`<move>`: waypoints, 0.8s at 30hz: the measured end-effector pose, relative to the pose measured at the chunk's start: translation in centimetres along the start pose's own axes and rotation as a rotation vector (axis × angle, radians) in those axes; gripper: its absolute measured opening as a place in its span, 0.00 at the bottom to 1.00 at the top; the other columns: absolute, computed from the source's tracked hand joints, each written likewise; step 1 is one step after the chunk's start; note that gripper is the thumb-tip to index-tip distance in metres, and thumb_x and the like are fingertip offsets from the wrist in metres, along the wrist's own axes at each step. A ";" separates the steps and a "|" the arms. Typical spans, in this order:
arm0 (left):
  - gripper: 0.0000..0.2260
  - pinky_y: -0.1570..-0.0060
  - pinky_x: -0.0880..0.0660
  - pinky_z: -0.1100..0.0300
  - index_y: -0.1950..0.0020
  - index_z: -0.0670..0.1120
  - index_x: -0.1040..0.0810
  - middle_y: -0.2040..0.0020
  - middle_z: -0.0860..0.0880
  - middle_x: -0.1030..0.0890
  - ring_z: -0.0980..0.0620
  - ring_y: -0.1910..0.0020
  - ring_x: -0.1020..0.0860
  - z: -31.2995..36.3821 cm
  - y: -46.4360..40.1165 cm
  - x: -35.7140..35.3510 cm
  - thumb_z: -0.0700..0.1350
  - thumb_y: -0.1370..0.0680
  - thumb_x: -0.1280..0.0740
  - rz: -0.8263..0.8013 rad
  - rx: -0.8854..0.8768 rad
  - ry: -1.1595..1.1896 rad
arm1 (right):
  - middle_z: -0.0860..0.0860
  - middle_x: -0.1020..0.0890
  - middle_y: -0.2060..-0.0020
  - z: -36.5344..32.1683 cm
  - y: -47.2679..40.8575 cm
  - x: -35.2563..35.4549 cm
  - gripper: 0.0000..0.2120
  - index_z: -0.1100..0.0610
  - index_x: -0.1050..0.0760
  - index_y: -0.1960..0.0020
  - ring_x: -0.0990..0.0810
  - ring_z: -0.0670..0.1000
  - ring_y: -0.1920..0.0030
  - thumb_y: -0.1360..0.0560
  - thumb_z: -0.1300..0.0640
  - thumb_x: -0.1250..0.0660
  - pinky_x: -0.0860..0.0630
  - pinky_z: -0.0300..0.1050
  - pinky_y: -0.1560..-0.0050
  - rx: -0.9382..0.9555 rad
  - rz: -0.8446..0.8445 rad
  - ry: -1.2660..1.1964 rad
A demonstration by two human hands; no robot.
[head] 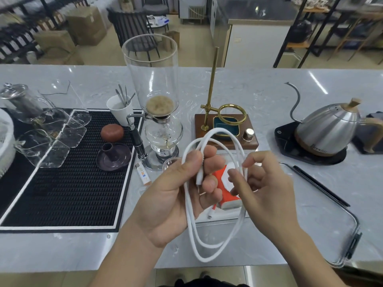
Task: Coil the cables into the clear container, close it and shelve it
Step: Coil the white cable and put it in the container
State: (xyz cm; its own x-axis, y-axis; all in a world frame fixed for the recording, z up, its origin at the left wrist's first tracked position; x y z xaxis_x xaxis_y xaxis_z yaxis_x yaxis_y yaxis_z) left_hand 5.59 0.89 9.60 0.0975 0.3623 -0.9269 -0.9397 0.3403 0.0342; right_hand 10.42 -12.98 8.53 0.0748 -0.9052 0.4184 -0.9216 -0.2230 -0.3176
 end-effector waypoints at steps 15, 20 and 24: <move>0.10 0.65 0.19 0.60 0.46 0.44 0.17 0.55 0.44 0.15 0.50 0.64 0.17 0.2 -0.2 -3.6 0.44 0.24 0.34 0.073 -0.134 -0.586 | 0.52 0.15 0.49 0.0 -1.6 0.8 0.06 0.56 0.19 0.48 0.17 0.55 0.46 0.23 0.62 0.32 0.21 0.60 0.44 -0.168 -0.109 -0.287; 0.11 0.62 0.19 0.59 0.47 0.44 0.17 0.54 0.42 0.14 0.48 0.61 0.15 0.5 -0.5 -3.0 0.45 0.26 0.33 0.139 -0.154 -0.677 | 0.48 0.16 0.56 -2.2 -1.6 2.8 0.09 0.53 0.17 0.55 0.18 0.51 0.53 0.26 0.50 0.35 0.22 0.52 0.50 -0.099 0.022 -0.241; 0.09 0.60 0.18 0.55 0.48 0.41 0.17 0.56 0.42 0.14 0.47 0.60 0.15 0.0 -0.7 -2.5 0.41 0.26 0.31 0.196 -0.189 -0.824 | 0.56 0.15 0.61 -4.4 -1.6 1.9 0.15 0.57 0.16 0.54 0.16 0.56 0.59 0.27 0.46 0.33 0.19 0.52 0.59 -0.140 -0.146 -0.384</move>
State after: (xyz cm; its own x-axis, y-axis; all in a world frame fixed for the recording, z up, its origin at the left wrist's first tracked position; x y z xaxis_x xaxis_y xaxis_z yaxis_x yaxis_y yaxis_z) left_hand 5.98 -0.26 11.92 0.0653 0.9375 -0.3418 -0.9960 0.0821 0.0347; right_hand 10.34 -12.80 13.56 0.3200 -0.9426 0.0953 -0.9316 -0.3314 -0.1492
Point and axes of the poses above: each hand's wrist, its own y-axis away from the middle knuckle, its own x-axis out of the back of the hand, z = x × y, the point moved 6 cm from there along -y, towards the middle knuckle
